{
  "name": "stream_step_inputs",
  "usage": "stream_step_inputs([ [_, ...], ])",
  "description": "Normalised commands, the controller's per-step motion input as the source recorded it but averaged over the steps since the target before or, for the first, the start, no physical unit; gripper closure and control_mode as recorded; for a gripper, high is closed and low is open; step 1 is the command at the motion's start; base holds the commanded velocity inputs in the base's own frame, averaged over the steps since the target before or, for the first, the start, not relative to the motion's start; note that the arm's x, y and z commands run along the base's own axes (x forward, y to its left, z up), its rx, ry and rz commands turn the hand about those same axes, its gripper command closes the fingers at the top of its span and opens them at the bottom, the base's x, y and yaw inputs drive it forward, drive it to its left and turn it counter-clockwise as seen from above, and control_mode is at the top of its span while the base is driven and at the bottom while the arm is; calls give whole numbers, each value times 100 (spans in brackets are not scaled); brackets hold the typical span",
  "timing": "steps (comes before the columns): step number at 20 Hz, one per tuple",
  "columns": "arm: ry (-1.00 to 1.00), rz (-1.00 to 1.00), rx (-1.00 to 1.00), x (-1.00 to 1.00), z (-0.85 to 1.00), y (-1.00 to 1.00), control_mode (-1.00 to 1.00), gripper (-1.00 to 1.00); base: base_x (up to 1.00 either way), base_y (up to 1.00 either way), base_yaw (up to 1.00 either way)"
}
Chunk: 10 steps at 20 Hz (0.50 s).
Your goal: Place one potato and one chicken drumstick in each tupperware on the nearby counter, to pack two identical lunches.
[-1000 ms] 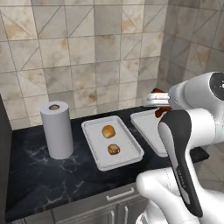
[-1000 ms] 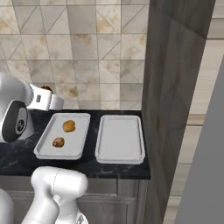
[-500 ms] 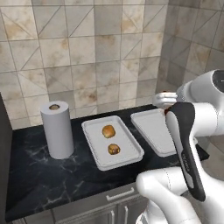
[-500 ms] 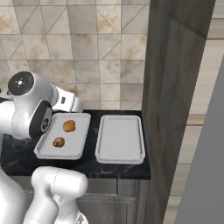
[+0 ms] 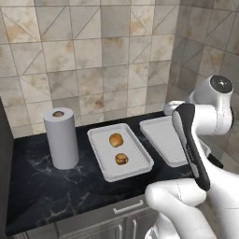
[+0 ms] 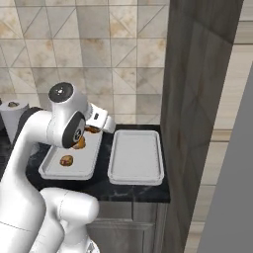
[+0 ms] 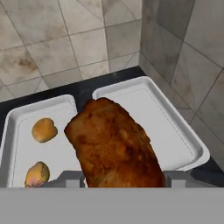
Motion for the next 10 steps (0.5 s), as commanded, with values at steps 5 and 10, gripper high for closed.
stream_step_inputs([
  [5,17,-5,3,61,-53,-39,-100,100,0,0,0],
  [10,14,-2,1,55,-46,-24,-100,100,0,0,0],
])
